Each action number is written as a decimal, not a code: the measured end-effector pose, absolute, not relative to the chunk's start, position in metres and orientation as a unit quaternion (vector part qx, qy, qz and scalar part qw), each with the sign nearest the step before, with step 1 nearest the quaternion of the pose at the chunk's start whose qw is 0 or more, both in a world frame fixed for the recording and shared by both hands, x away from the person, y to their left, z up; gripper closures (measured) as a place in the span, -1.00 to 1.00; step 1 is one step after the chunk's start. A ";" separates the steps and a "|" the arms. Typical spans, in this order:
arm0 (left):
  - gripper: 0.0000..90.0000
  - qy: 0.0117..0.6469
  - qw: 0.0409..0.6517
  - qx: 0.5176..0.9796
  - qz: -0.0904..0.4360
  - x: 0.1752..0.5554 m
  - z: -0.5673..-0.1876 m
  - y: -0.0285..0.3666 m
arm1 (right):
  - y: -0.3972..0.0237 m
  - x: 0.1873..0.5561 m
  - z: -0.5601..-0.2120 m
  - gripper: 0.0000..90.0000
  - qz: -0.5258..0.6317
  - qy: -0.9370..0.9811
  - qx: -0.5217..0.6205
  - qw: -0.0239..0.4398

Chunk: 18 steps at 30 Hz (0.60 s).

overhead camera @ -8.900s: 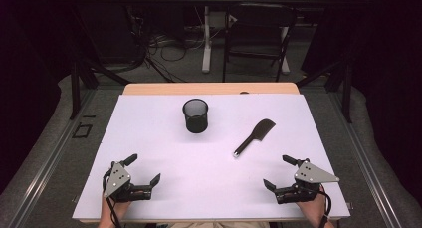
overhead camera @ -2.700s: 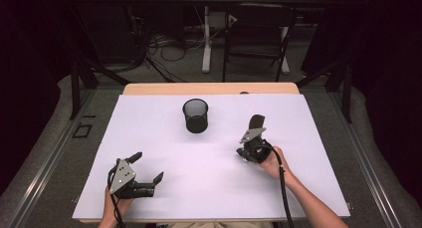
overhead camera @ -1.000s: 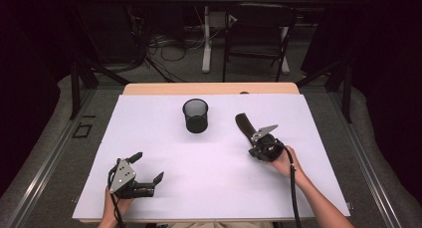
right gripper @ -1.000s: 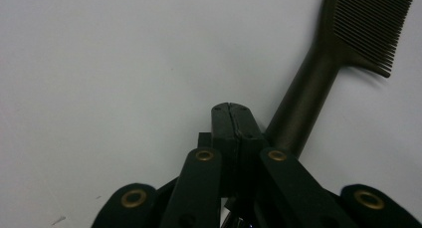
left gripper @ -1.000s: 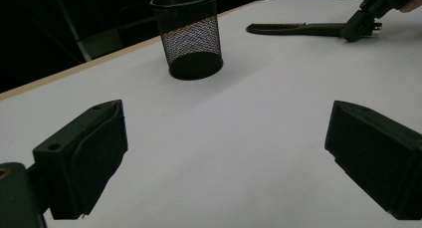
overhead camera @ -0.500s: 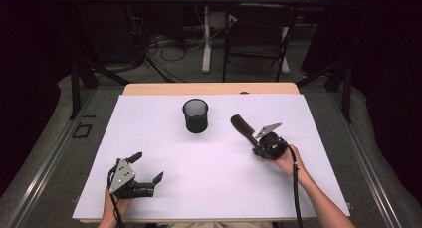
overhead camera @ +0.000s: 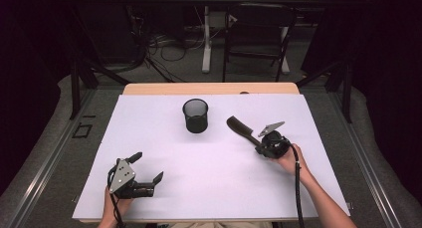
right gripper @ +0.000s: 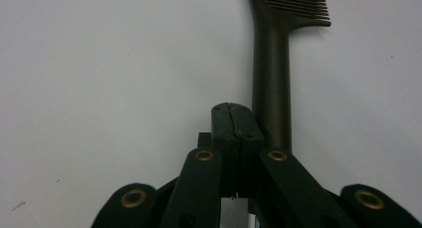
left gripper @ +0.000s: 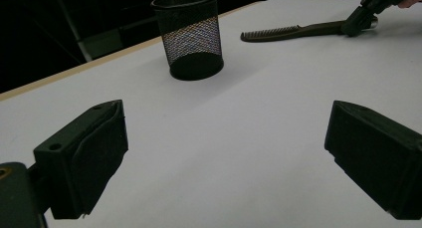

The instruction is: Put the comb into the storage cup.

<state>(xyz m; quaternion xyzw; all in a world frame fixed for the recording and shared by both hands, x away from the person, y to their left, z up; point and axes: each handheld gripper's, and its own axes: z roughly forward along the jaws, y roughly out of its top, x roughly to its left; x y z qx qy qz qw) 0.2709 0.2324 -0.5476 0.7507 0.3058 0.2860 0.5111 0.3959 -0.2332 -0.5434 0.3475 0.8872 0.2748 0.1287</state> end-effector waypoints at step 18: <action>-0.92 0.304 0.511 0.751 0.286 0.271 -0.547 0.232 | -0.228 0.389 -0.526 0.14 0.288 0.886 0.345 0.114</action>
